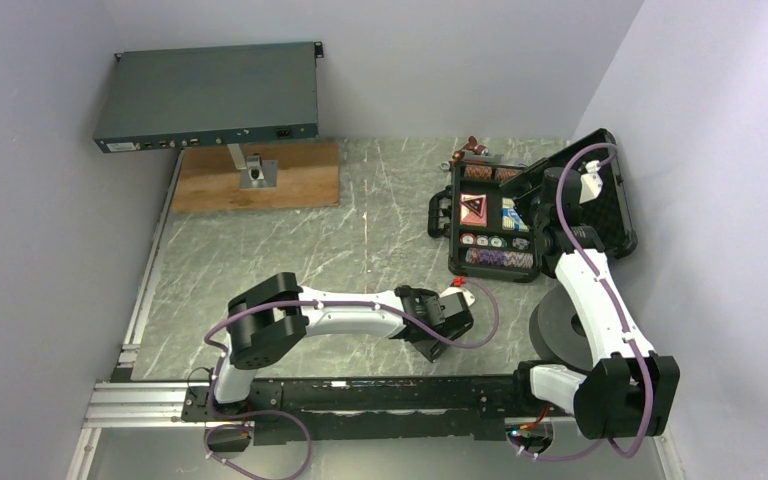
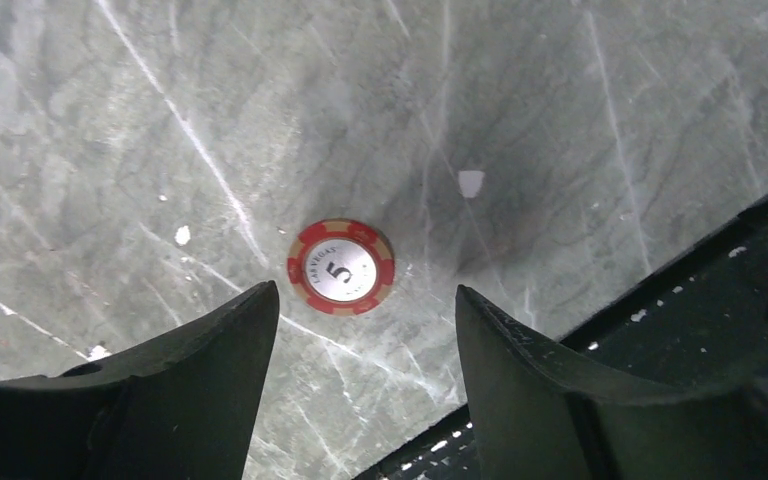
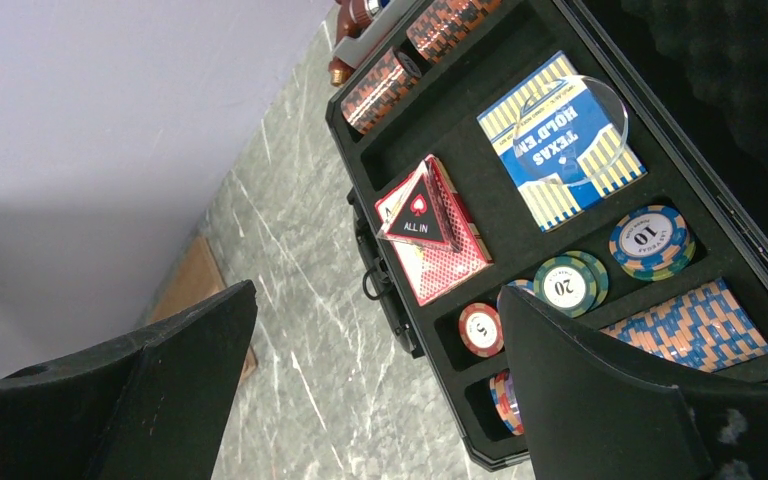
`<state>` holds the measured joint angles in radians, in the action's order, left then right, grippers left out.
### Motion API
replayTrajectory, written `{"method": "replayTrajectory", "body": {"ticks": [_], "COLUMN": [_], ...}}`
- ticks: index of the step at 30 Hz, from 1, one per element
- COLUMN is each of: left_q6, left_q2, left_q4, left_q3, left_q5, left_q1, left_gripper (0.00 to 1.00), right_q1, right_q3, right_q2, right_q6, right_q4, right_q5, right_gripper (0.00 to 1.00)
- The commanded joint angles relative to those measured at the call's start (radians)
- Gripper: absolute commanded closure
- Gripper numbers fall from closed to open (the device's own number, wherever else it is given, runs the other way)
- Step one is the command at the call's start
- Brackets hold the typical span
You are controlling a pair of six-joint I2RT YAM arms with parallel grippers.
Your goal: Pack up texas hold em set
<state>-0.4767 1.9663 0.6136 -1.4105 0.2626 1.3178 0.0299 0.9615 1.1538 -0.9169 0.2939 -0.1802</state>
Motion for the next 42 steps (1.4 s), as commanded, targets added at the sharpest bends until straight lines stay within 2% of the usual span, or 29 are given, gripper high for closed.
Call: {"method": "replayTrajectory", "body": {"ticks": [1, 6, 10, 27, 38, 42], "left_q6": [-0.022, -0.036, -0.031, 0.006, 0.041, 0.038], "left_q2": [0.032, 0.052, 0.027, -0.054, -0.035, 0.012], "left_q4": [0.004, 0.001, -0.009, 0.072, -0.021, -0.003], "left_q3": [-0.016, -0.006, 0.022, -0.048, 0.014, -0.003], "left_q5": [-0.096, -0.125, -0.096, 0.058, -0.089, -0.113], "left_q1": [-0.007, -0.031, -0.038, -0.019, -0.083, -0.086], "left_gripper": [0.32, 0.32, 0.29, 0.28, 0.28, 0.3], "right_q1": [0.004, 0.004, 0.004, 0.004, 0.004, 0.004], "right_q3": [0.018, 0.023, 0.013, 0.02, 0.025, 0.023], "right_q2": [-0.015, -0.02, -0.018, -0.002, 0.008, 0.013], "right_q6": [0.0, 0.012, 0.009, 0.008, 0.012, 0.007], "right_q4": [-0.013, -0.004, -0.013, -0.024, -0.025, -0.029], "right_q5": [-0.003, -0.018, -0.013, -0.004, -0.007, -0.001], "right_gripper": [0.06, 0.06, 0.06, 0.06, 0.05, 0.06]}}
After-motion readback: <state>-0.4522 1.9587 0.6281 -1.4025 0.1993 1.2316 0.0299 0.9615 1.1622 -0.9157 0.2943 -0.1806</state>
